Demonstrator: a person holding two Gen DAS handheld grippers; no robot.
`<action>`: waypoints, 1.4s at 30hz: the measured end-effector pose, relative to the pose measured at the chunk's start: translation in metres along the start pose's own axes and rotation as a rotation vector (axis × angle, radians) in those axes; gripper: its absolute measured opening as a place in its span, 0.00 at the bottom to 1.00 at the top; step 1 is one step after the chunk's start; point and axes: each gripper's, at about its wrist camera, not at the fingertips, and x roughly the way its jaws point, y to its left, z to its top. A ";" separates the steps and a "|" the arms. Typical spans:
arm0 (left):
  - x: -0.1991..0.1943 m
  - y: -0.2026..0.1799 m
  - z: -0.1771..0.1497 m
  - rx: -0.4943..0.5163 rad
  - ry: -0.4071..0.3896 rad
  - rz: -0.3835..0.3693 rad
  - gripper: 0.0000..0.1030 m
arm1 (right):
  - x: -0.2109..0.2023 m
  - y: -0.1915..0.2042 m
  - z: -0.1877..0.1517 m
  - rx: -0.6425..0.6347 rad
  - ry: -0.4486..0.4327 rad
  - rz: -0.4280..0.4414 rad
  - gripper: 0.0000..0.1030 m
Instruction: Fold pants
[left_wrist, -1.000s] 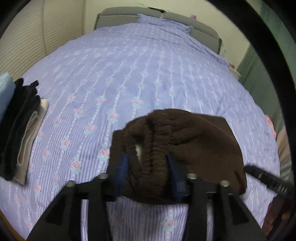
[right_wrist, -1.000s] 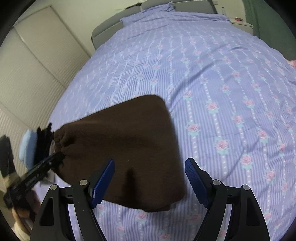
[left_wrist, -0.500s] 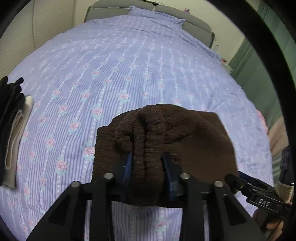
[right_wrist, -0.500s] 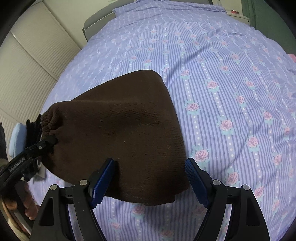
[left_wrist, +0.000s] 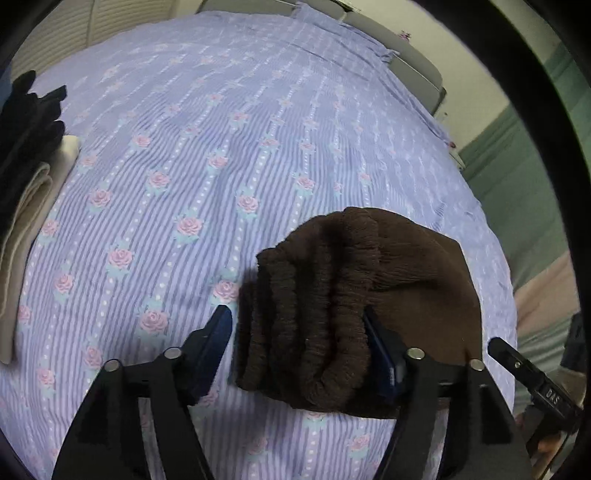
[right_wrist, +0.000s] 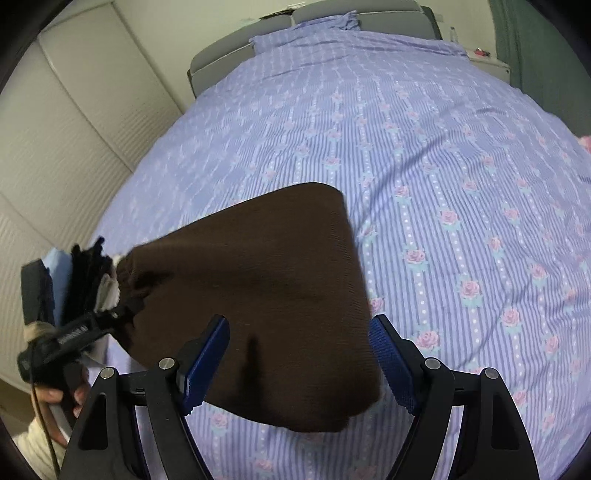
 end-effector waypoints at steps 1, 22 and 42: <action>0.000 0.000 0.000 -0.008 -0.004 -0.002 0.68 | -0.002 -0.001 0.000 0.001 -0.008 -0.005 0.77; 0.026 0.029 0.000 -0.024 0.078 -0.049 0.79 | 0.065 -0.023 0.020 0.067 0.068 0.006 0.77; 0.052 0.042 -0.012 -0.083 0.197 -0.296 0.86 | 0.099 -0.025 0.003 -0.001 0.103 -0.046 0.87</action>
